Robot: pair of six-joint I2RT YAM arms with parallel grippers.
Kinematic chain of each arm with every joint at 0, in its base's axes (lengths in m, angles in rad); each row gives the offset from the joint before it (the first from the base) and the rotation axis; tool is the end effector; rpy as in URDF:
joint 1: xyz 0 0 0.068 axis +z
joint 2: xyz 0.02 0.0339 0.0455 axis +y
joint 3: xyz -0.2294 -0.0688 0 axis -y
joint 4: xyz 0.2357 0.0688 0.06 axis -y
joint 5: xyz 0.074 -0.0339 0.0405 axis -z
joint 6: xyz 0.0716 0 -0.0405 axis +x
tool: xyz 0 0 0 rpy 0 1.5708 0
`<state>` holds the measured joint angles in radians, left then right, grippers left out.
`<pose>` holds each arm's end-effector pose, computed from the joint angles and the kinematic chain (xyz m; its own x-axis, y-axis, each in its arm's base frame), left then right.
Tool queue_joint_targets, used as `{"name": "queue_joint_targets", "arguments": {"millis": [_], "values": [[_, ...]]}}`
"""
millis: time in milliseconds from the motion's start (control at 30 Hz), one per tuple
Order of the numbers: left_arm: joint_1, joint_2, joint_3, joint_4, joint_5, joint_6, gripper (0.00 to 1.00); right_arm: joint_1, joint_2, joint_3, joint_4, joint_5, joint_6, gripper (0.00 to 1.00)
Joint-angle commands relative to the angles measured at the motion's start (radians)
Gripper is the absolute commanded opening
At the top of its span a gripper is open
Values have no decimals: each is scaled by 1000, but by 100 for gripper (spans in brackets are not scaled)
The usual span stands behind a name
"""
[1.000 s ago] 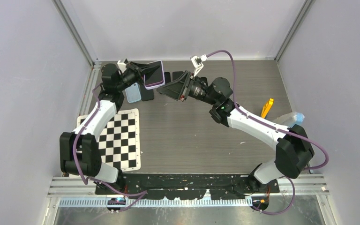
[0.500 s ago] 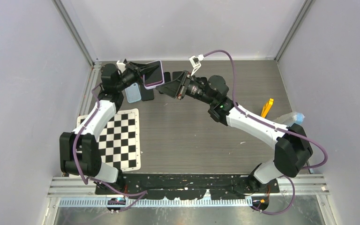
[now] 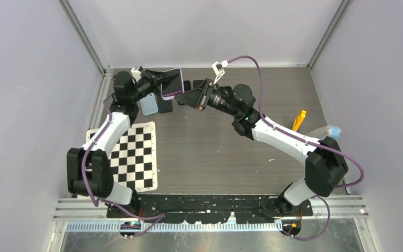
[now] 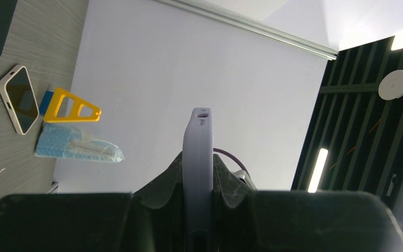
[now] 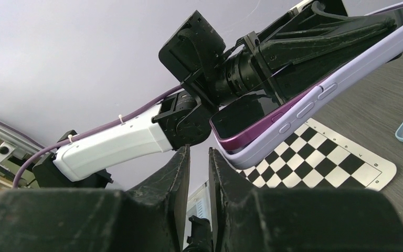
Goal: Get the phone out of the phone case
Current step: Remove the phone case from the phone.
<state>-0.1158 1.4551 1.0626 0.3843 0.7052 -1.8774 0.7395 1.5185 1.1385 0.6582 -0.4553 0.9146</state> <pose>0.3550 -0.0880 0.3056 -0.6952 -0.6500 0.3069 -0.2286 -0.2048 -0.9517 0.2611 0.2808 0.3489 -0.6033 0.4129 -0.6823 -0.7206 0.0843 0.6882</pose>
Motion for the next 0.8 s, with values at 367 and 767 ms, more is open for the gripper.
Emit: {"name": "queue_joint_targets", "arguments": {"millis": [367, 767], "values": [[1, -50, 10, 142, 30, -84, 0, -3, 22, 94, -288, 236, 31, 32], [-27, -12, 66, 145, 76, -15, 0, -34, 88, 121, -472, 340, 241, 43]]}}
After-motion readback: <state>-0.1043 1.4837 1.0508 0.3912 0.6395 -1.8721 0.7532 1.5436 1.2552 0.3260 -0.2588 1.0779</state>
